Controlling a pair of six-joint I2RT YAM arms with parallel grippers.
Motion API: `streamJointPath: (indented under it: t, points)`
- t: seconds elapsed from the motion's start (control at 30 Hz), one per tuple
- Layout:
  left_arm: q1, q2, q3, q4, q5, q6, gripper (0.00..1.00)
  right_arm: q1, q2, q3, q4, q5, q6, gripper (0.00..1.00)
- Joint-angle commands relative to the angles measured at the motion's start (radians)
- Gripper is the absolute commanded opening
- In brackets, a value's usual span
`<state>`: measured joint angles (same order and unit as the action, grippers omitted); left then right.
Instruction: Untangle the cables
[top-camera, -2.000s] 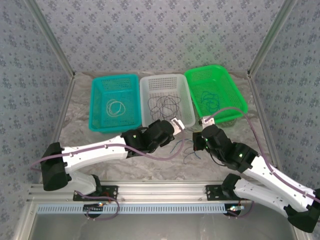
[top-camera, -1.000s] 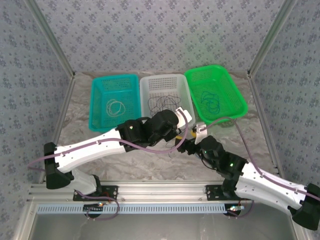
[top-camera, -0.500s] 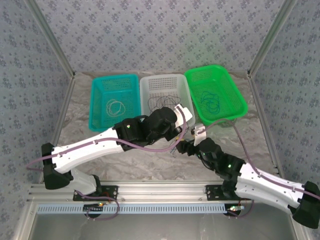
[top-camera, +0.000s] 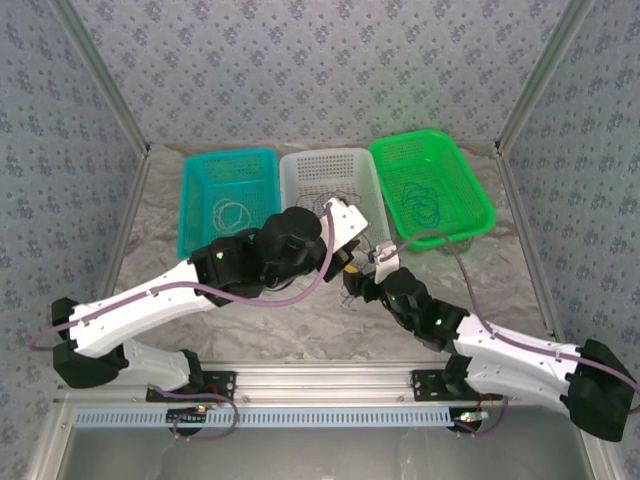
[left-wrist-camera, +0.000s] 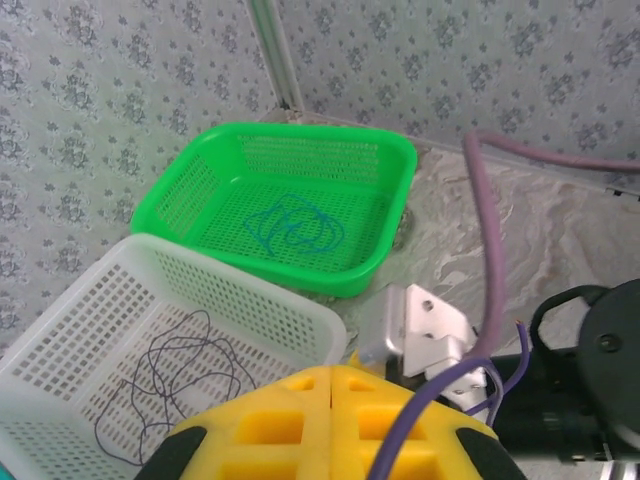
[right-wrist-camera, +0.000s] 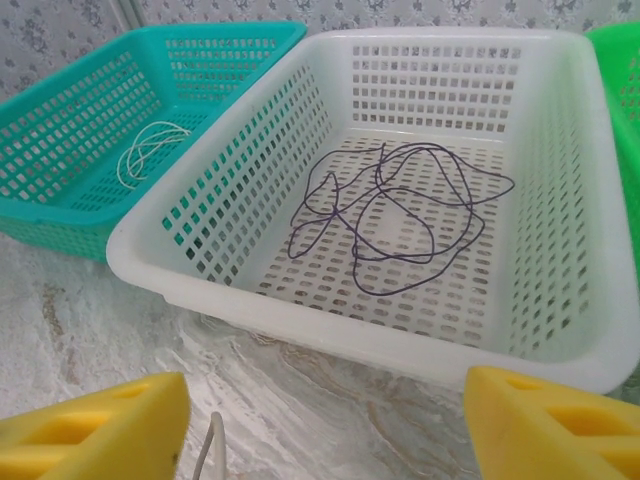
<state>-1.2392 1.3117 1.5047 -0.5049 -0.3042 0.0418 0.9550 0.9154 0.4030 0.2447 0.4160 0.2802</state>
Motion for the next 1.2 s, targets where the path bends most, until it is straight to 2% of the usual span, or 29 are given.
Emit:
streamJointPath:
  t: [0.0, 0.07, 0.13, 0.27, 0.43, 0.77, 0.97, 1.17]
  points:
    - [-0.008, -0.028, -0.001, 0.068, 0.032, -0.016, 0.0, -0.007, 0.039, 0.055, -0.001, -0.008, 0.012, 0.63]
    - [-0.007, -0.04, 0.0, 0.081, 0.037, -0.015, 0.0, -0.007, 0.072, 0.07, -0.061, 0.005, 0.066, 0.51]
    - [-0.008, -0.051, 0.008, 0.08, 0.031, -0.005, 0.0, -0.008, 0.095, 0.07, -0.114, 0.012, 0.117, 0.44]
    - [-0.007, -0.079, 0.022, 0.072, -0.018, 0.032, 0.0, -0.005, 0.095, 0.021, -0.173, 0.005, 0.226, 0.39]
    - [-0.002, -0.095, 0.057, 0.051, -0.078, 0.091, 0.0, 0.004, 0.014, -0.075, -0.227, -0.002, 0.312, 0.38]
    - [0.048, -0.092, 0.159, 0.029, -0.073, 0.116, 0.0, 0.006, -0.193, -0.195, -0.426, 0.016, 0.436, 0.39]
    - [0.088, -0.092, 0.22, 0.015, -0.072, 0.119, 0.0, -0.015, -0.221, -0.22, -0.527, 0.027, 0.515, 0.45]
    - [0.105, -0.079, 0.243, -0.001, -0.054, 0.111, 0.0, -0.05, -0.224, -0.208, -0.59, 0.051, 0.567, 0.46]
